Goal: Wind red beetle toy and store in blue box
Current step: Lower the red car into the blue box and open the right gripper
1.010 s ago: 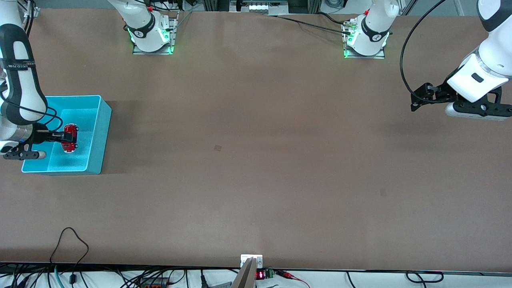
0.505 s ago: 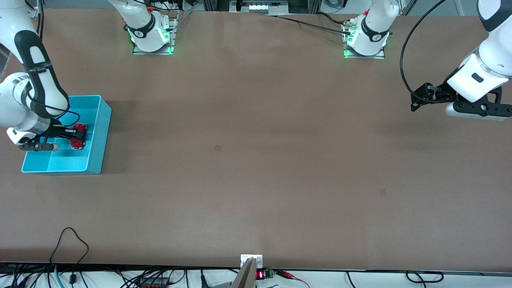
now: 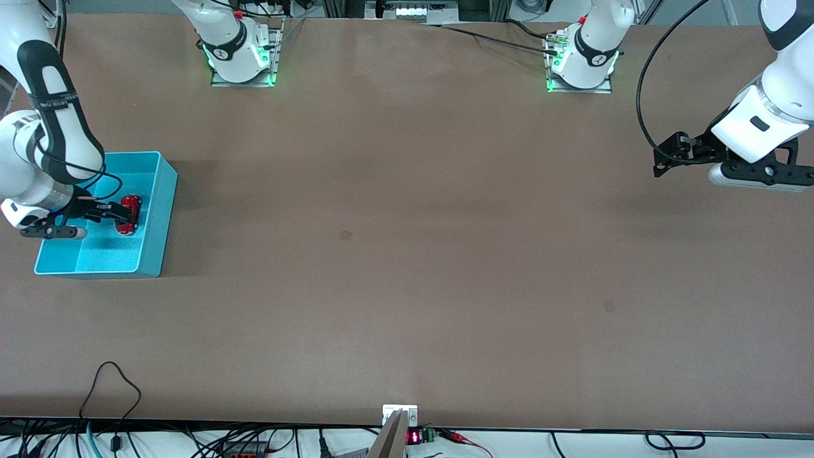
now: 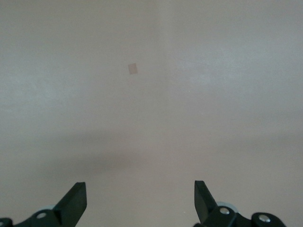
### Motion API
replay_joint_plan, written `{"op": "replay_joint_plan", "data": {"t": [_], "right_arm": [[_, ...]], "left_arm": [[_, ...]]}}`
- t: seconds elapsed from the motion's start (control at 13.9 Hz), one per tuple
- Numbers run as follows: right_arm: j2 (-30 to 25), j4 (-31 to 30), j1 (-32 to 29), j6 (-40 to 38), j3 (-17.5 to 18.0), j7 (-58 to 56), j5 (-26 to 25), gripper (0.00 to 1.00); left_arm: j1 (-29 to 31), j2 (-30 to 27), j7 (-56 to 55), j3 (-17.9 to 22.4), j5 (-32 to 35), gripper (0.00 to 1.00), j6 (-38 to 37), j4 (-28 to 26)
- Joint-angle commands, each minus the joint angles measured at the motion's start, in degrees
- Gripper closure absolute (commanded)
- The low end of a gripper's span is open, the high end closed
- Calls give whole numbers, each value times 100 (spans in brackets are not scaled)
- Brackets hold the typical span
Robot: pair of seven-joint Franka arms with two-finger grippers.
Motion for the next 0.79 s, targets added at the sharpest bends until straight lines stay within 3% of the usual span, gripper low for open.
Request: {"op": "replay_joint_plan", "data": {"t": [0.0, 0.22, 0.51, 0.72], "right_arm": [[-224, 848, 82, -1292, 283, 571, 21, 0], [-487, 1545, 204, -2096, 494, 723, -75, 0], [-655, 2441, 828, -2921, 486, 941, -84, 0], [-646, 2750, 1514, -3090, 494, 1163, -268, 0]], "left_arm": [[13, 42, -47, 8, -25, 0, -125, 139], [22, 42, -47, 17, -25, 0, -125, 139], [30, 42, -47, 8, -25, 0, -116, 139], [30, 51, -47, 17, -25, 0, -116, 139]]}}
